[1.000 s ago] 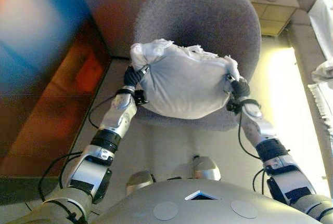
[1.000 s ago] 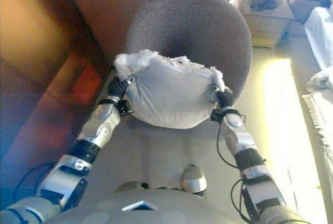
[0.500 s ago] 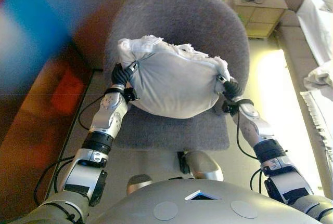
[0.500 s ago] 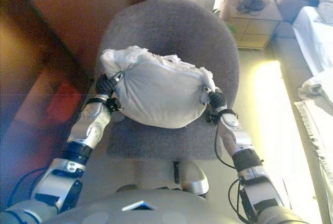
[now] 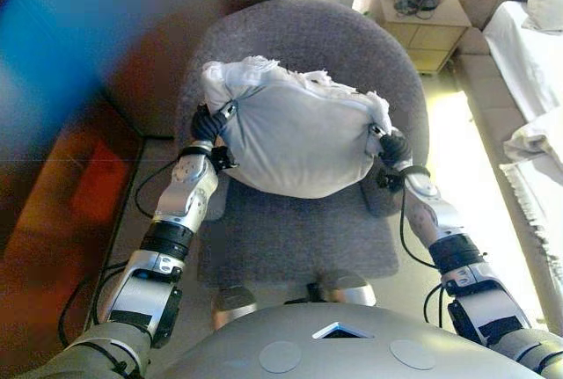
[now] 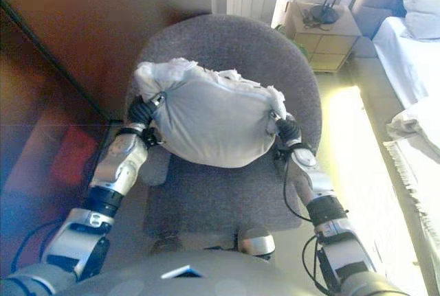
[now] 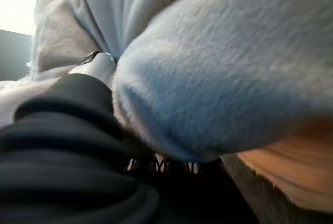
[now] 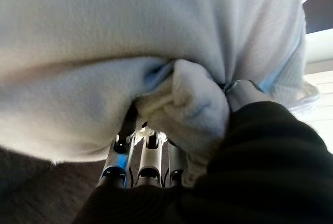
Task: Pick up the cushion and take it to the sofa
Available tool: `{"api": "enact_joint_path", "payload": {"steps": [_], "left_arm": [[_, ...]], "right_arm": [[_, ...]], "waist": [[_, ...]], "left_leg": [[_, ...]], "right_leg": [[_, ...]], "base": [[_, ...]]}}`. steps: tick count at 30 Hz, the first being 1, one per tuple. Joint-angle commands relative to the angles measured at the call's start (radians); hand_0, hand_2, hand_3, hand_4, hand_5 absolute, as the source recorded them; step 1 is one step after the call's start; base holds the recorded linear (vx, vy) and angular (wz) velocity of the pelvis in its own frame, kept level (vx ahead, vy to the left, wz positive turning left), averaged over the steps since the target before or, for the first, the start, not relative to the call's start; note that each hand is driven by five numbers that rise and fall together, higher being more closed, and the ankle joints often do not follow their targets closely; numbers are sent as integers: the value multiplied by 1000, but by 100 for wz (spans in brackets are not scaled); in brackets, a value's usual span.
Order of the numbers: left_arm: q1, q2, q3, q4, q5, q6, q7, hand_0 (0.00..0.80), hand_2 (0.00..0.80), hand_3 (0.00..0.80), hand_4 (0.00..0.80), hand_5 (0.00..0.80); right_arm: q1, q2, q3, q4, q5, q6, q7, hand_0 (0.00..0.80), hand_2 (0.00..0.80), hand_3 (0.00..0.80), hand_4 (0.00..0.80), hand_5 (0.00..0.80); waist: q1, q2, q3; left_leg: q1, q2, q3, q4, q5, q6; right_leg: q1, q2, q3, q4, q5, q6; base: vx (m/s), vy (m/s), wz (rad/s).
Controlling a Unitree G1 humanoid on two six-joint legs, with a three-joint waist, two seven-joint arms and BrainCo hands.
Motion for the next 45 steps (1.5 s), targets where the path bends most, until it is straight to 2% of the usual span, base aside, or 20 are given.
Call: {"api": "enact_joint_path", "payload": {"steps": [1, 4, 6, 7, 9, 12, 13, 16, 19, 22, 25, 30, 34, 42, 45], "left_arm": [[-143, -32, -64, 0, 13, -54, 6, 800, 800, 800, 800, 800], [-166, -37, -90, 14, 26, -41, 29, 800, 800, 800, 800, 800], [-176, -34, -109, 15, 44, -36, 40, 800, 800, 800, 800, 800], [-178, -29, -116, 13, 53, -35, 41, 800, 800, 800, 800, 800], [-179, -21, -120, 11, 63, -22, 40, 800, 800, 800, 800, 800], [-168, -16, -111, 19, 58, -4, 24, 800, 800, 800, 800, 800], [-170, -16, -109, 22, 57, 2, 18, 800, 800, 800, 800, 800], [-175, -8, -111, 12, 69, -5, 4, 800, 800, 800, 800, 800], [-160, 1, -96, -14, 69, -5, 14, 800, 800, 800, 800, 800], [-168, 10, -94, -15, 60, 7, 25, 800, 800, 800, 800, 800], [-195, 25, -98, 5, 47, 11, 38, 800, 800, 800, 800, 800], [-213, 32, -95, 31, 26, 21, 57, 800, 800, 800, 800, 800], [-219, 49, -109, 31, 45, 52, 67, 800, 800, 800, 800, 800], [-341, 63, -158, 63, 23, 66, 104, 800, 800, 800, 800, 800], [-382, 58, -184, 69, 14, 69, 113, 800, 800, 800, 800, 800]], "right_arm": [[-87, 74, -28, -49, 69, -91, -48, 800, 800, 800, 800, 800], [-104, 88, -23, -32, 43, -111, -89, 800, 800, 800, 800, 800], [-119, 85, -26, -21, 28, -124, -108, 800, 800, 800, 800, 800], [-127, 80, -29, -20, 21, -126, -117, 800, 800, 800, 800, 800], [-138, 75, -34, -13, 37, -135, -120, 800, 800, 800, 800, 800], [-136, 87, -47, 1, 82, -137, -94, 800, 800, 800, 800, 800], [-137, 94, -49, 11, 79, -140, -92, 800, 800, 800, 800, 800], [-146, 88, -60, 18, 86, -150, -86, 800, 800, 800, 800, 800], [-162, 77, -69, 33, 56, -143, -75, 800, 800, 800, 800, 800], [-191, 61, -65, 50, 46, -131, -93, 800, 800, 800, 800, 800], [-233, 46, -61, 84, 44, -127, -100, 800, 800, 800, 800, 800], [-297, 32, -53, 131, 33, -98, -117, 800, 800, 800, 800, 800], [-357, 12, -45, 194, 42, -70, -135, 800, 800, 800, 800, 800], [-578, -50, -32, 425, 116, -86, -169, 800, 800, 800, 800, 800], [-659, -82, -34, 499, 133, -96, -164, 800, 800, 800, 800, 800]], "waist": [[20, 0, -61], [28, 2, -52], [41, -1, -36], [46, 7, -22], [55, 8, -2], [72, -13, 2], [74, -24, 5], [68, -51, 29], [85, -66, 53], [97, -71, 69], [109, -77, 87], [125, -83, 115], [152, -108, 141], [203, -147, 219], [213, -146, 248]], "left_leg": [[23, 3, -20, 101, -90, 13], [11, -24, -35, 110, -107, 32], [-4, -49, -42, 127, -126, 55], [-9, -49, -43, 139, -136, 67], [-9, -51, -43, 159, -151, 75], [3, -64, -51, 178, -168, 58], [7, -63, -55, 188, -175, 45], [-12, -26, -63, 253, -212, 15], [-64, 30, -55, 345, -231, 0], [-122, 77, -69, 420, -238, -14], [-180, 107, -90, 471, -242, -25], [-220, 126, -113, 506, -243, -31], [-244, 139, -140, 509, -232, -47], [-373, 150, -220, 538, -214, -78], [-418, 146, -244, 536, -198, -87]], "right_leg": [[-18, -51, 17, 104, -38, 76], [-39, -65, 14, 146, -38, 85], [-77, -87, 5, 234, -12, 97], [-119, -107, 7, 353, 25, 97], [-170, -127, 14, 452, 46, 91], [-145, -167, -5, 338, 59, 91], [-139, -178, 5, 269, 70, 100], [-143, -190, 44, 138, 97, 134], [-145, -188, 28, 148, 83, 146], [-149, -166, 37, 172, 53, 144], [-178, -157, 27, 212, 36, 143], [-216, -160, 19, 269, 20, 149], [-207, -154, 7, 255, 26, 162], [-240, -135, -20, 248, 23, 159], [-259, -130, -27, 243, 21, 152]], "base": [[40, 83, 31], [9, 76, 15], [-35, 109, 3], [-22, 125, 0], [34, 71, -14], [138, -98, -8], [154, -204, 15], [77, -282, 28], [-20, -230, 10], [17, -156, 36], [-46, -128, 19], [-2, -71, 7], [28, -143, 4], [-92, -112, 21], [-136, -21, 24]]}}
